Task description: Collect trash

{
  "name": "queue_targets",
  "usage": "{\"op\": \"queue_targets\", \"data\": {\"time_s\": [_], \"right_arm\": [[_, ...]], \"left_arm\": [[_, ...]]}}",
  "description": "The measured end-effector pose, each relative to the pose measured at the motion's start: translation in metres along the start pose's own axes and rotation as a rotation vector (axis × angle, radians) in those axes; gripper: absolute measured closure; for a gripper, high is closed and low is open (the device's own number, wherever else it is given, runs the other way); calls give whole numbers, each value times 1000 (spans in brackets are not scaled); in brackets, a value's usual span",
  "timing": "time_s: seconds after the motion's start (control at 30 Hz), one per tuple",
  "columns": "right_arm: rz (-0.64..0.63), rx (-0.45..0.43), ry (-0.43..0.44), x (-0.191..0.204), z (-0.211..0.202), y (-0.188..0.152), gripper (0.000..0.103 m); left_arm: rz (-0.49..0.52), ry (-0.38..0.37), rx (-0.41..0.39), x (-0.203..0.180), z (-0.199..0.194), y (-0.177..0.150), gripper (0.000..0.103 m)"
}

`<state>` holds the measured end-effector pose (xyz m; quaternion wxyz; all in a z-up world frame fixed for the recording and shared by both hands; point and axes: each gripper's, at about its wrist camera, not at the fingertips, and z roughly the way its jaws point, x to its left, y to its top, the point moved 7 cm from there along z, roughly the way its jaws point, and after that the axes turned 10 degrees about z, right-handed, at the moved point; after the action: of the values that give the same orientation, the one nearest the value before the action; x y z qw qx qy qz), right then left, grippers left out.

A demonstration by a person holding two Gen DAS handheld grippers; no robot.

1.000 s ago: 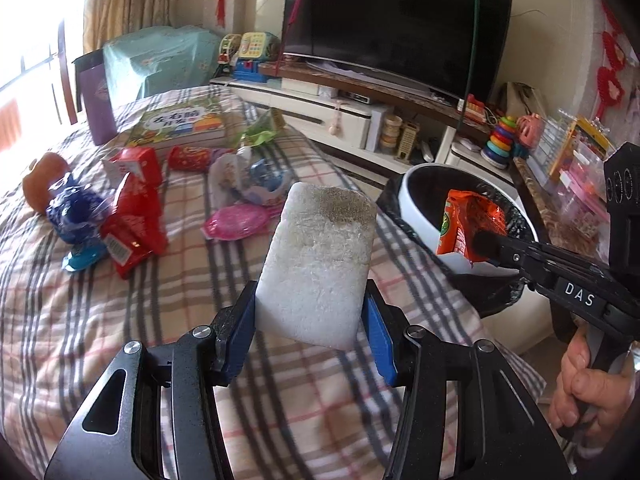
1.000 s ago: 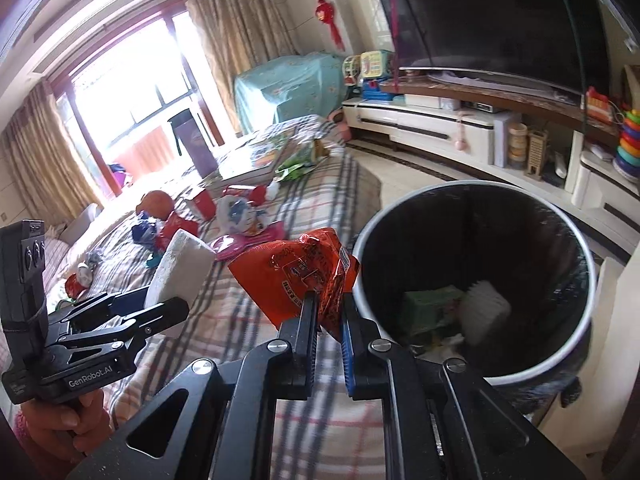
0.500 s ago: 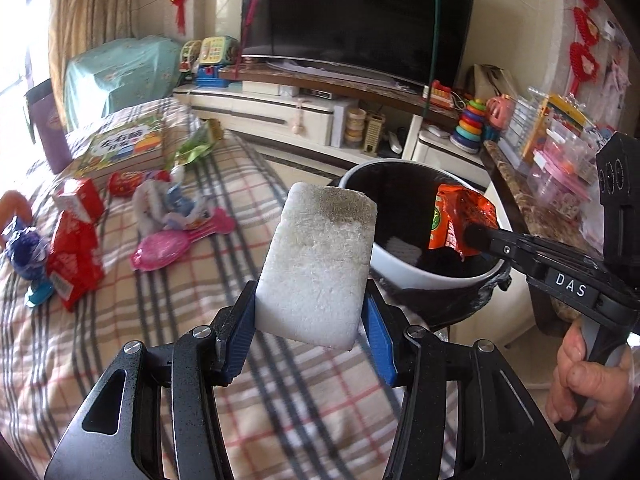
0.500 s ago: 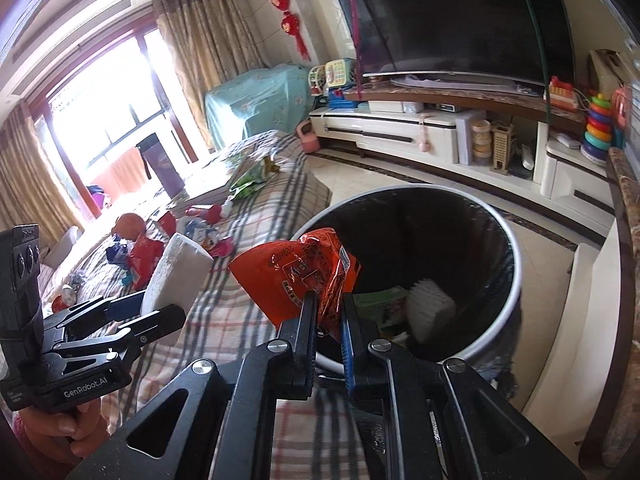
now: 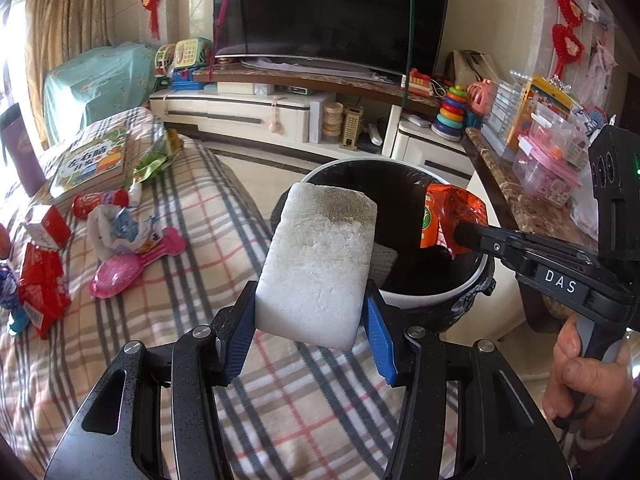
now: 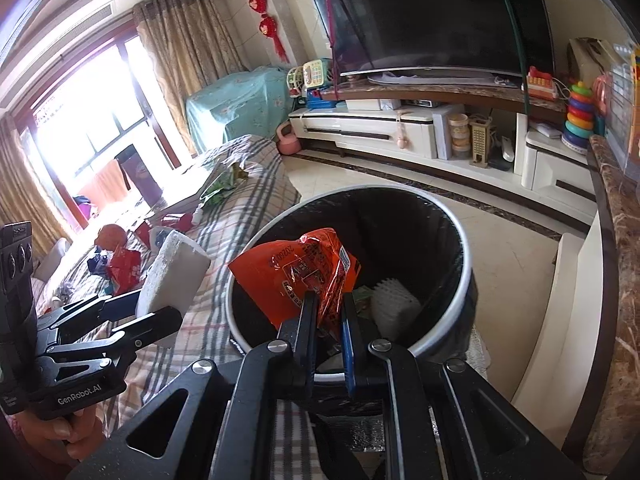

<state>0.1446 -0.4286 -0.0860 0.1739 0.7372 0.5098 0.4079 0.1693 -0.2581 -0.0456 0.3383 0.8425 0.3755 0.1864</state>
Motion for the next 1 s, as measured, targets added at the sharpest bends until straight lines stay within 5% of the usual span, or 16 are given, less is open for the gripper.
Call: {"op": "queue_targets", "data": {"time_s": [1.0], "right_arm": [[33,14,-17,-23,5,18,92]], "left_arm": [[52,-33,5,-25,26,36,52]]}}
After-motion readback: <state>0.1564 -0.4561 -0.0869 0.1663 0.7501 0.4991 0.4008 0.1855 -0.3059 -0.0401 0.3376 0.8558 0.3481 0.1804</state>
